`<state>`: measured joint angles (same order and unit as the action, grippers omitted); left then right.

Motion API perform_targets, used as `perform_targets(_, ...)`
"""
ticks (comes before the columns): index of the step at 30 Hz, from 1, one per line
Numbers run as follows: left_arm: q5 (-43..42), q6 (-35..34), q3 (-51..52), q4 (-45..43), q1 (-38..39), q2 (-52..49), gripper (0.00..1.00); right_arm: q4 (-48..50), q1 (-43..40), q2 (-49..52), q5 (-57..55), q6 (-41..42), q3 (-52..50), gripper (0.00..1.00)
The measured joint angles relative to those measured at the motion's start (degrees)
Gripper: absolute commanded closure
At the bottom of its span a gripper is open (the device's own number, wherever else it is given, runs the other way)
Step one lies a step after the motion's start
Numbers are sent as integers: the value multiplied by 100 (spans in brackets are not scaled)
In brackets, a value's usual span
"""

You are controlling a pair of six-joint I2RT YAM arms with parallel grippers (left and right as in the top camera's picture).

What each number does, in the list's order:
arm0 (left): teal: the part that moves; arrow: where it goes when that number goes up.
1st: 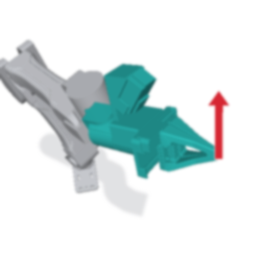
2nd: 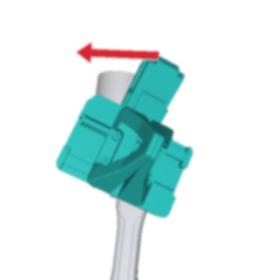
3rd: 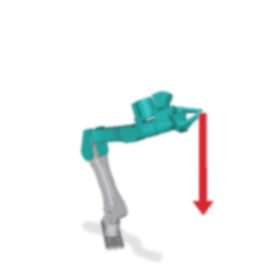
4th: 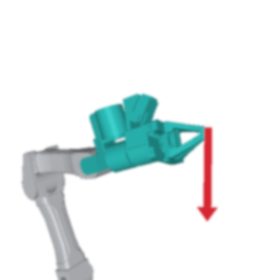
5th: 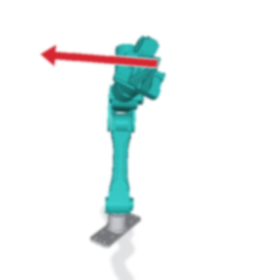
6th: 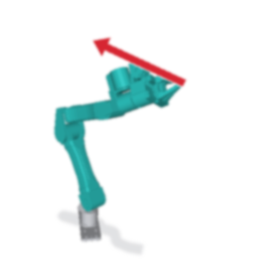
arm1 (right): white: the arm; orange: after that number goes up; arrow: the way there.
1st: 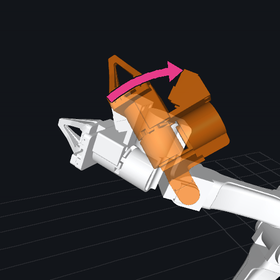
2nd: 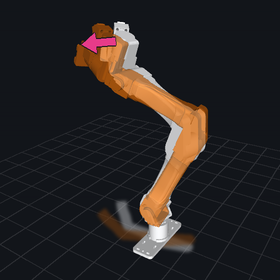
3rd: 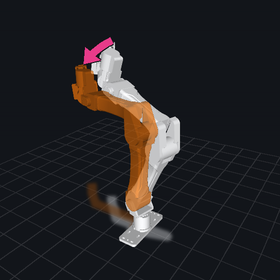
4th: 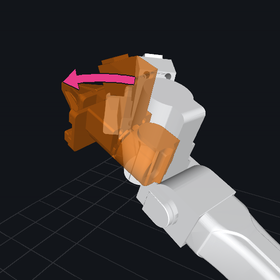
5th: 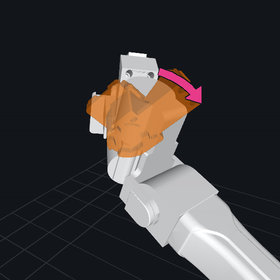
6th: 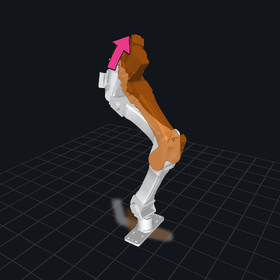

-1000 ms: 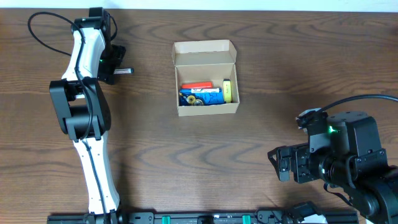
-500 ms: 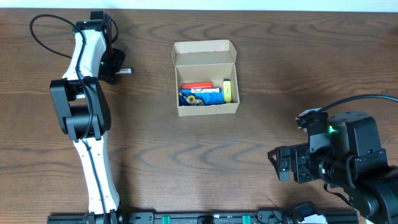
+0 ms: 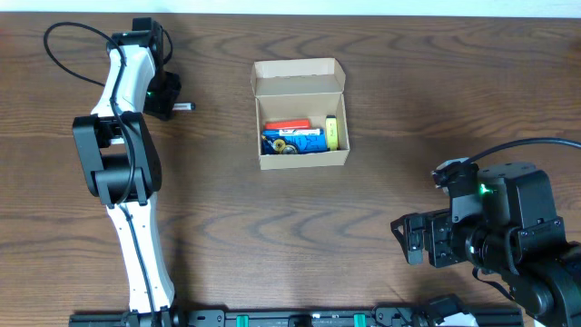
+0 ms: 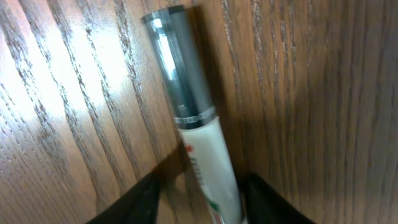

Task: Pack container
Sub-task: 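Grasp the black-capped marker with the left gripper, then carry the marker with the left gripper over the box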

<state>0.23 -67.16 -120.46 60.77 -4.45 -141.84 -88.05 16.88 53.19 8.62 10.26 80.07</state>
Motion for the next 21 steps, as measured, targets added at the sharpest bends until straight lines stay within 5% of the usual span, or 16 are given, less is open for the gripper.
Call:
perform_targets(9,-11,184,11,131,0,9,95,0,0,0,0,0,-2,1)
perform_targets(21,-20,1054,-136,1106,92,57,94,0,0,0,0,0,0,1)
